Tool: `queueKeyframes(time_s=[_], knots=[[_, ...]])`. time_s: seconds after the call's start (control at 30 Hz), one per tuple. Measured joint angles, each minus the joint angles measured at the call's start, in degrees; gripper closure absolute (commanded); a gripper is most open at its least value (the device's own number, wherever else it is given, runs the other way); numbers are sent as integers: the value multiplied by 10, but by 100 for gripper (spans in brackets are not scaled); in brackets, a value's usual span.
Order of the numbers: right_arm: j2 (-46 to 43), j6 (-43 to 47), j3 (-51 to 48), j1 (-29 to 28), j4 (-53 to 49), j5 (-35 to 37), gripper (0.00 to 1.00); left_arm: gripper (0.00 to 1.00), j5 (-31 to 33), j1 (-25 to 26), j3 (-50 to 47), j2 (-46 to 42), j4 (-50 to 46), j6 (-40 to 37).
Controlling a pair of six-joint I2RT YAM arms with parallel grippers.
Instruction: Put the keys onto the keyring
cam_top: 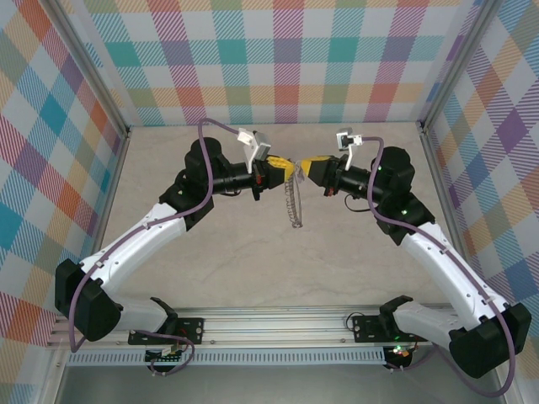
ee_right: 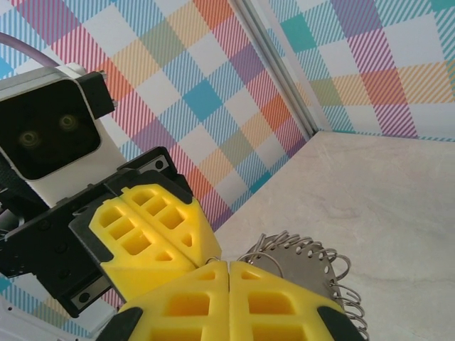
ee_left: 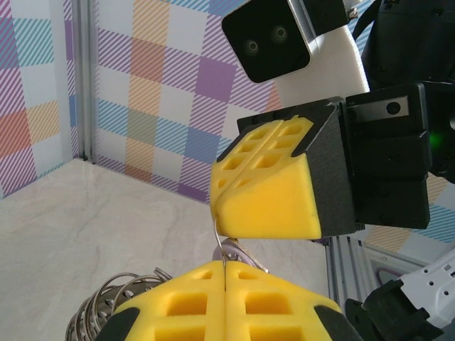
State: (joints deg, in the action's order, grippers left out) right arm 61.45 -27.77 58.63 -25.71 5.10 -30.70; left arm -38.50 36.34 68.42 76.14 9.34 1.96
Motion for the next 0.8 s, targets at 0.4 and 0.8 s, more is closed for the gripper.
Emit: queueKeyframes(time_s=[0.4, 0.8], knots=[[0, 7, -1, 0, -1, 22, 100, 100, 2, 0, 0, 0, 0, 0], [0, 4, -21, 0, 0, 19, 100, 100, 2, 7, 0, 0, 5, 0]])
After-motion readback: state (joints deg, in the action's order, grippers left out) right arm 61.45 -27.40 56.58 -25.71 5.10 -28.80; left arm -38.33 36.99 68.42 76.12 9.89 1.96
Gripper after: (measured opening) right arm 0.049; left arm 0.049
